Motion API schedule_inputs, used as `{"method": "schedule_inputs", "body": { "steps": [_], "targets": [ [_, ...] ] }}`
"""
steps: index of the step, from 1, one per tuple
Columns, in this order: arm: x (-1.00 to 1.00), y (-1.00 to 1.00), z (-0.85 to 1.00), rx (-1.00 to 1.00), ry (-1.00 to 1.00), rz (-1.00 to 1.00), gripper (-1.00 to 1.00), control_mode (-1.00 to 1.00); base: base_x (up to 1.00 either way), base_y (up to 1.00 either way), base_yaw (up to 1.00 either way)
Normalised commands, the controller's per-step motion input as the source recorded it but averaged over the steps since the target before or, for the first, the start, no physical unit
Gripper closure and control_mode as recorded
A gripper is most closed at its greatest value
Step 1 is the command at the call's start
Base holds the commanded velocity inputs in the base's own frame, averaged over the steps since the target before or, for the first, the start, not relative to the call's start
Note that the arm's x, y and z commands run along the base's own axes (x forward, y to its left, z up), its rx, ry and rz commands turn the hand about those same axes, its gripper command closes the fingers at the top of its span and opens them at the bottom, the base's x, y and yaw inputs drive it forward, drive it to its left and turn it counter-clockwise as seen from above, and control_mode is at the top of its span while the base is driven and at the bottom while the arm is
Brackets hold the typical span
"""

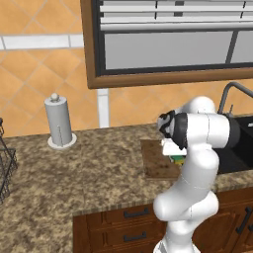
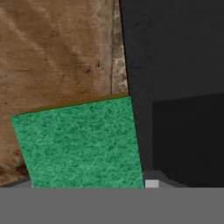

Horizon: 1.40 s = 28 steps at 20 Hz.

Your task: Pick up the sponge from the counter and clean the cutting board by briefly scrubbing or pressing down on the cutting board. Once finished, release the sponge.

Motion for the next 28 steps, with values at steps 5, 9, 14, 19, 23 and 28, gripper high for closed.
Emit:
{"method": "schedule_inputs", "body": {
  "steps": [5, 9, 14, 19, 23, 28],
  "targets": [
    [-1.0, 0.42, -0.68, -0.09, -0.17, 0.08, 1.0, -1.0, 0.0, 0.0, 0.0],
    [-1.0, 0.4, -0.68, 0.03, -0.11, 0.03, 1.0, -1.0, 0.0, 0.0, 0.0],
    [-1.0, 0.12, -0.47, 0.24, 0.03, 0.0, 1.0, -1.0, 0.0, 0.0, 0.0],
    [-1.0, 0.56, -0.22, 0.06, 0.0, 0.01, 1.0, -1.0, 0.0, 0.0, 0.0],
    [-1.0, 0.81, 0.02, -0.03, 0.0, 0.05, 1.0, -1.0, 0.0, 0.0, 0.0],
    [-0.48, 0.3, 0.64, 0.0, 0.04, 0.12, 1.0, -1.0, 0.0, 0.0, 0.0]
  ]
}}
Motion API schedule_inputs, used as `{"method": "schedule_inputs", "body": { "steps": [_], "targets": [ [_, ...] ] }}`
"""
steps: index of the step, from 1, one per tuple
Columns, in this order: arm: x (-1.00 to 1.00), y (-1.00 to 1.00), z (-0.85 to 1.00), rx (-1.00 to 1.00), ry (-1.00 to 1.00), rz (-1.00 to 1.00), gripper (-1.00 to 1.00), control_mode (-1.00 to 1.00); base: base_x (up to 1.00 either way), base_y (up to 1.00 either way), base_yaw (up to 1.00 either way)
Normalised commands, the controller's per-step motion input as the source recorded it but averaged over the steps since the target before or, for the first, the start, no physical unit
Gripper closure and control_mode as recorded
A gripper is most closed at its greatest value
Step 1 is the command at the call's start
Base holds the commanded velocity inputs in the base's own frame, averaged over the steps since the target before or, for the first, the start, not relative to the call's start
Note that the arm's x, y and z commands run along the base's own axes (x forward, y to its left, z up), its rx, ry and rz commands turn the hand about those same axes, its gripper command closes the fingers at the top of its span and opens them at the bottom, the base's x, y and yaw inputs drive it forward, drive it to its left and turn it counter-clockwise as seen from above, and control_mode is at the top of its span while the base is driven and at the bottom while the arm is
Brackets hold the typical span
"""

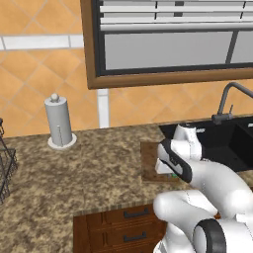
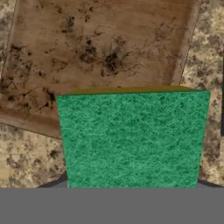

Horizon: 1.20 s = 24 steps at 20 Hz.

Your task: Pick up the sponge from the counter and clean the cutting board by briefly scrubbing or pressing down on the cutting board. Once finished, release the sponge.

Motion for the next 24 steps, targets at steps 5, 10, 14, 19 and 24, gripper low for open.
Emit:
{"method": "schedule_inputs", "body": {
  "steps": [5, 10, 14, 19, 24],
  "targets": [
    [0.0, 0.26, 0.74, 0.0, 0.11, 0.12, 1.0, -1.0, 0.0, 0.0, 0.0],
    [-0.17, 0.09, -0.18, 0.0, 0.1, 0.07, 1.0, -1.0, 0.0, 0.0, 0.0],
    [0.05, -0.03, -0.29, 0.0, 0.09, 0.0, 1.0, -1.0, 0.0, 0.0, 0.0],
    [0.33, 0.0, -0.13, 0.0, 0.04, 0.0, 1.0, -1.0, 0.0, 0.0, 0.0],
    [0.53, 0.0, -0.23, 0.0, 0.06, 0.0, 1.0, -1.0, 0.0, 0.0, 0.0]
  ]
}}
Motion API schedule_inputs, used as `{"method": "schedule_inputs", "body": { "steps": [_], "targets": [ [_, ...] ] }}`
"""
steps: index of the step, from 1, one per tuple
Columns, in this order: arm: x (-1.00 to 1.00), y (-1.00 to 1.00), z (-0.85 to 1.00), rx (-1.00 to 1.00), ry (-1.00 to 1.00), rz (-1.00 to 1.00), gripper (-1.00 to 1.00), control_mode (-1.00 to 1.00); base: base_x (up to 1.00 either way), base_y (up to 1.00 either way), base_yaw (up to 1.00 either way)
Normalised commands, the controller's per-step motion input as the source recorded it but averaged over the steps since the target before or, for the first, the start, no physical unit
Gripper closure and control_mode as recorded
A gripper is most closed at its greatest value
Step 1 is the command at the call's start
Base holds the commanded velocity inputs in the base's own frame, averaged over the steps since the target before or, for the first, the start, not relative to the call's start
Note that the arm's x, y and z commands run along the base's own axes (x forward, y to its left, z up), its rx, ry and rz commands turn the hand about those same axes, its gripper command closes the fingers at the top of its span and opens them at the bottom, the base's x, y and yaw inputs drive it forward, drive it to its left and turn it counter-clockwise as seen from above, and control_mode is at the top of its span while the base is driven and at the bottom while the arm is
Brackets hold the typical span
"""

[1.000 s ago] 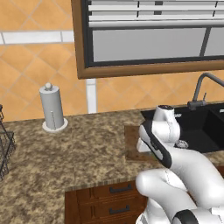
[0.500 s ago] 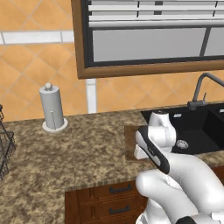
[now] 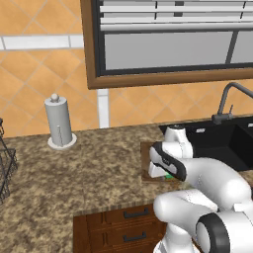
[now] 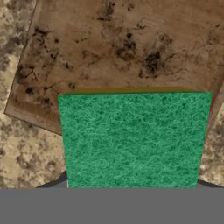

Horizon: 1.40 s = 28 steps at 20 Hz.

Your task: Pick up the sponge from the counter and clean the cutting board by briefly scrubbing or pressing down on the cutting board. Once finished, release the sponge.

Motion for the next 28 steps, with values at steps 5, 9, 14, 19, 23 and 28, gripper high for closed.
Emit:
{"method": "schedule_inputs", "body": {
  "steps": [5, 9, 14, 19, 23, 28],
  "targets": [
    [0.75, 0.0, -0.24, 0.0, 0.11, 0.0, 1.0, -1.0, 0.0, 0.0, 0.0],
    [0.72, 0.0, -0.23, 0.0, 0.17, 0.0, 1.0, -1.0, 0.0, 0.0, 0.0],
    [0.55, -0.01, -0.03, 0.0, 0.04, 0.0, 1.0, -1.0, 0.0, 0.0, 0.0],
    [0.63, 0.0, -0.19, -0.01, 0.1, 0.0, 1.0, -1.0, 0.0, 0.0, 0.0],
    [0.71, 0.0, -0.51, -0.04, 0.09, 0.0, 1.0, -1.0, 0.0, 0.0, 0.0],
    [0.76, -0.01, -0.33, 0.0, 0.03, 0.0, 1.0, -1.0, 0.0, 0.0, 0.0]
  ]
}}
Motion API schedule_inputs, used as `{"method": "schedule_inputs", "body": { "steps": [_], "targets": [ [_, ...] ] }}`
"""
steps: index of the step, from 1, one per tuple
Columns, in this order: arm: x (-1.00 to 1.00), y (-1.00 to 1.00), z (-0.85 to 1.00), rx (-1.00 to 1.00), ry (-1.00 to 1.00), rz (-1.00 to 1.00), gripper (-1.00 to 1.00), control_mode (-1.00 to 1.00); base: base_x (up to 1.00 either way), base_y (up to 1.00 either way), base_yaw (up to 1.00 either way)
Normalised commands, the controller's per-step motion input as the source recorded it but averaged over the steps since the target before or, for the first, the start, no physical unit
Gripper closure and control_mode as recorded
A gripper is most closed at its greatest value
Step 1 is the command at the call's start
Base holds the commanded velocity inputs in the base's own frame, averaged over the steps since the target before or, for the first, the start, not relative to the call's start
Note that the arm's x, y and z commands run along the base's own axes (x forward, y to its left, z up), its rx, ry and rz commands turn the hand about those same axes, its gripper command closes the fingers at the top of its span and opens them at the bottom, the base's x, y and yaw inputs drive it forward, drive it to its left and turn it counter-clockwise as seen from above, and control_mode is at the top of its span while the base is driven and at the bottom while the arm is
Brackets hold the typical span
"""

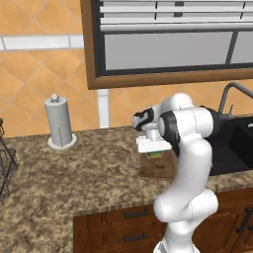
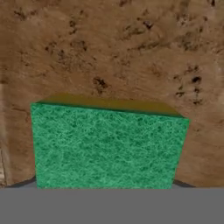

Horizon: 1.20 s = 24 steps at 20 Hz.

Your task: Pick up the sponge from the counter and clean the cutting board by briefly scrubbing or pressing down on the cutting board. Once finished, release the sponge.

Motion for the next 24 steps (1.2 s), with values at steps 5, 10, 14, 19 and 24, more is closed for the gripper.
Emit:
{"method": "schedule_inputs", "body": {
  "steps": [5, 10, 14, 19, 24],
  "targets": [
    [0.76, 0.0, -0.49, -0.03, 0.01, 0.0, 1.0, -1.0, 0.0, 0.0, 0.0],
    [0.66, 0.0, -0.34, -0.02, -0.02, 0.0, 1.0, -1.0, 0.0, 0.0, 0.0],
    [0.46, 0.0, -0.25, -0.04, -0.15, 0.0, 1.0, -1.0, 0.0, 0.0, 0.0],
    [-0.35, 0.02, -0.1, -0.03, -0.31, 0.0, 1.0, -1.0, 0.0, 0.0, 0.0],
    [-0.91, 0.13, 0.28, 0.07, -0.28, 0.0, 1.0, -1.0, 0.0, 0.0, 0.0]
  ]
}}
